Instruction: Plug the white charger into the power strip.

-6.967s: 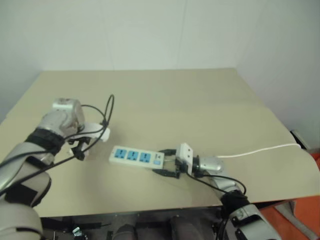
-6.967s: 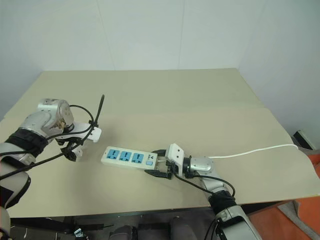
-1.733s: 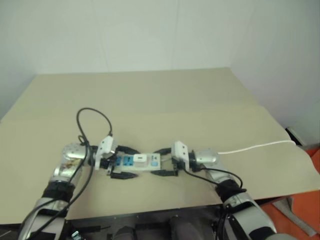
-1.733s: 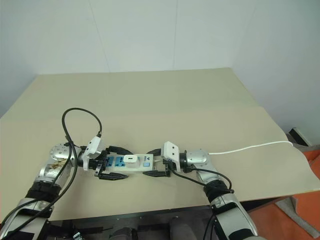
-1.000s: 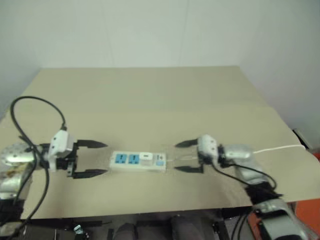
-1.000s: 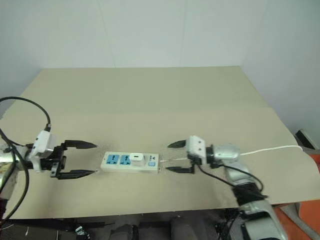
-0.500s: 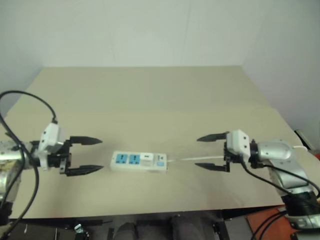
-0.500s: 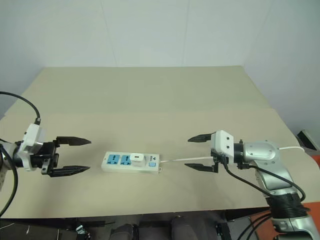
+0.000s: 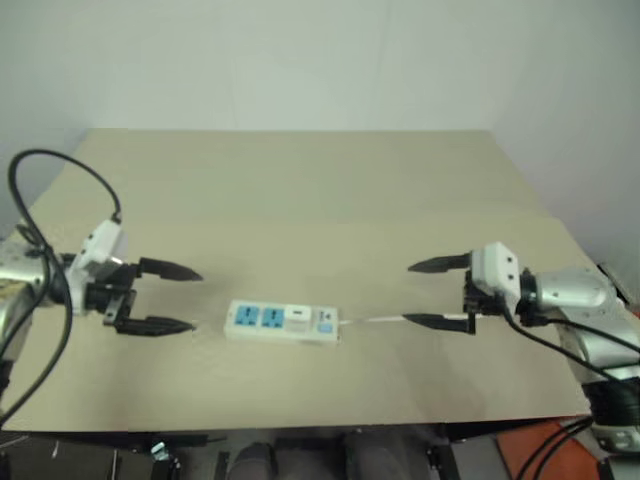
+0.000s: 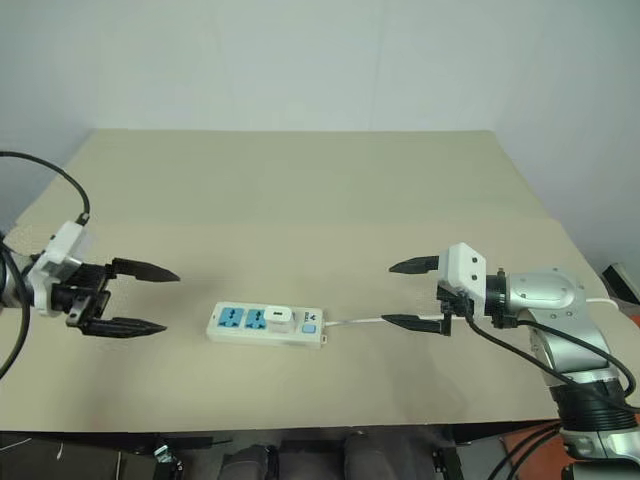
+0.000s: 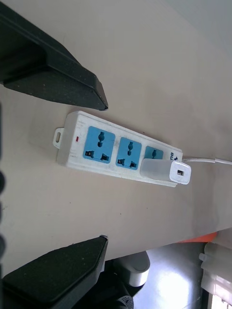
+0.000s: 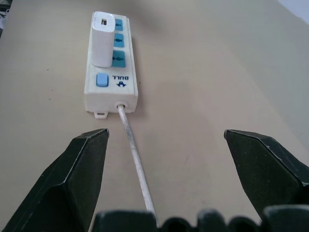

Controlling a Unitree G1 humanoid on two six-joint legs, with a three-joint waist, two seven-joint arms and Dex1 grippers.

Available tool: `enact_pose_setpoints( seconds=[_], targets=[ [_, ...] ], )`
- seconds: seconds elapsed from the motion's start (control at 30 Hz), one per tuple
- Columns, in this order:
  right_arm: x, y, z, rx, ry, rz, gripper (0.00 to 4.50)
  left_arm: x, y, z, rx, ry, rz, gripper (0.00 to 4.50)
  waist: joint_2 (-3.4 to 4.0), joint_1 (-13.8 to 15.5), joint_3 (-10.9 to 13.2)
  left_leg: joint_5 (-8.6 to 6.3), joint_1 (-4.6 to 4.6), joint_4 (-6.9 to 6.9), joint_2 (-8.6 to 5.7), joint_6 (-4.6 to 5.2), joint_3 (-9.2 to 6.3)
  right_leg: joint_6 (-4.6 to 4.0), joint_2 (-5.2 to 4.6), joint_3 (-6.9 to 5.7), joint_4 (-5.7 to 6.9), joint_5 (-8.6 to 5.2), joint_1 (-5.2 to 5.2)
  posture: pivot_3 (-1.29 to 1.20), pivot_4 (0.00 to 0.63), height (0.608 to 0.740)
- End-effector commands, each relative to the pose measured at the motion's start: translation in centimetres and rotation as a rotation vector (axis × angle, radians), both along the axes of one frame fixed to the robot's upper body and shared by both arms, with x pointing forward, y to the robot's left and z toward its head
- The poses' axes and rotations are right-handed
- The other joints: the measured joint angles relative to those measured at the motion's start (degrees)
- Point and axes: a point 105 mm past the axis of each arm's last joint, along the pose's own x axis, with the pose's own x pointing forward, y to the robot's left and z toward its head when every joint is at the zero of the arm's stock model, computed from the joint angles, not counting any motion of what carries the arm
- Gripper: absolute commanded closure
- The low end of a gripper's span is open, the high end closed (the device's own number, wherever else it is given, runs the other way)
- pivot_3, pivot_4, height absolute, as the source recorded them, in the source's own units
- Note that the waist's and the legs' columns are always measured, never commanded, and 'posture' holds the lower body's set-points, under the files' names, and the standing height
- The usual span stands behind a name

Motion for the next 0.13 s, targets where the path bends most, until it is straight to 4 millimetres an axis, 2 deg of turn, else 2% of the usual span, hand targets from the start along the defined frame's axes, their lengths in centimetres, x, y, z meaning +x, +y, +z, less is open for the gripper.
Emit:
enact_pose_setpoints(
  seconds=[0.03,0.13],
  targets=[
    [0.67,-0.04,1.67,0.006,-0.045,-0.01,0.03,0.58,-0.28,0.7,0.022,-0.023,-0.04,0.0,0.01,0.12,0.01,0.0,0.0,0.02,-0.02,0.0,0.01,0.02,-0.01,0.02,0.0,0.01,0.0,0.0,0.15,0.74],
    [1.31,-0.02,1.93,-0.005,-0.061,-0.027,0.03,1.48,-0.47,0.54,0.038,-0.032,-0.055,0.0,0.01,0.18,0.01,0.0,0.01,0.06,-0.02,0.0,0.03,0.03,0.0,0.03,0.0,0.02,0.03,0.0,0.15,0.74]
  ],
)
